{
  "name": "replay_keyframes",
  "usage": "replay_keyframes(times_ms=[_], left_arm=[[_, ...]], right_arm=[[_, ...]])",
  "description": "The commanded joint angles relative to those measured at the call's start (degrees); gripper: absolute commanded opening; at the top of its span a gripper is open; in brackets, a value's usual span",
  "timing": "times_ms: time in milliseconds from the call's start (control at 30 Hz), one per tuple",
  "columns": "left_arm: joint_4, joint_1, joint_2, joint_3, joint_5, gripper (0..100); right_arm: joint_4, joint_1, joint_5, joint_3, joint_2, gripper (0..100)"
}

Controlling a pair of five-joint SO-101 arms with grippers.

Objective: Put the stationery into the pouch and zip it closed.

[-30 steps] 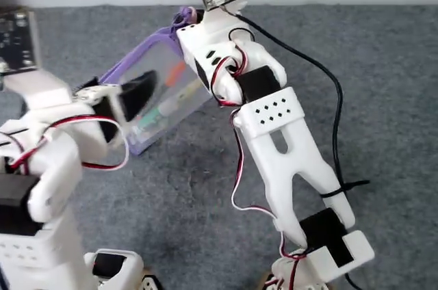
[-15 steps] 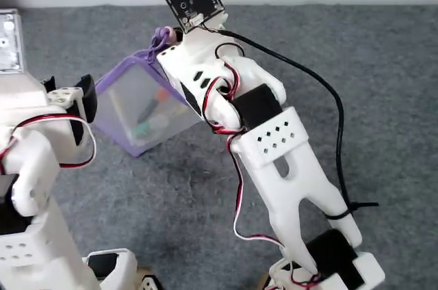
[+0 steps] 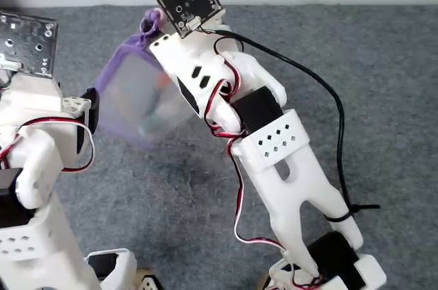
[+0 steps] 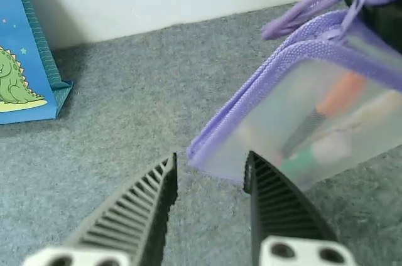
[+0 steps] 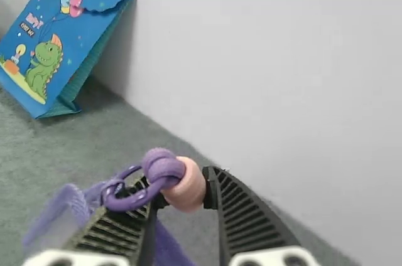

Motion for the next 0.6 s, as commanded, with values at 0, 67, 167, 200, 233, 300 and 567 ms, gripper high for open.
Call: replay_keyframes(times_ms=[0, 67, 167, 200, 233, 300, 567], left_arm=[[-0.09, -0.35, -1.14, -0.13, -0.70, 17], [-0.18, -0.35, -1.14, -0.13, -0.70, 17], [-0.18, -0.35, -1.14, -0.13, -0.70, 17], [-0.18, -0.35, -1.14, -0.13, -0.70, 17], [-0.18, -0.35, -1.14, -0.13, -0.70, 17], [-0.09, -0.35, -1.14, -0.13, -0.70, 17], [0.18, -0.35, -1.05, 0.22, -0.70, 28]], right_arm=[[-3.91, 0.84, 3.60, -2.29, -1.63, 0.8], [-5.93, 1.01, 5.63, -2.46, -0.75, 0.8], [-8.04, 1.45, 7.74, -2.46, 0.04, 0.8], [-7.78, 1.36, 8.00, -2.46, 0.04, 0.8], [-7.16, 1.36, 8.09, -2.20, 0.04, 0.8], [-4.35, 1.19, 7.91, -2.20, -0.13, 0.8], [11.30, -3.21, 7.65, -2.11, -2.77, 0.8]])
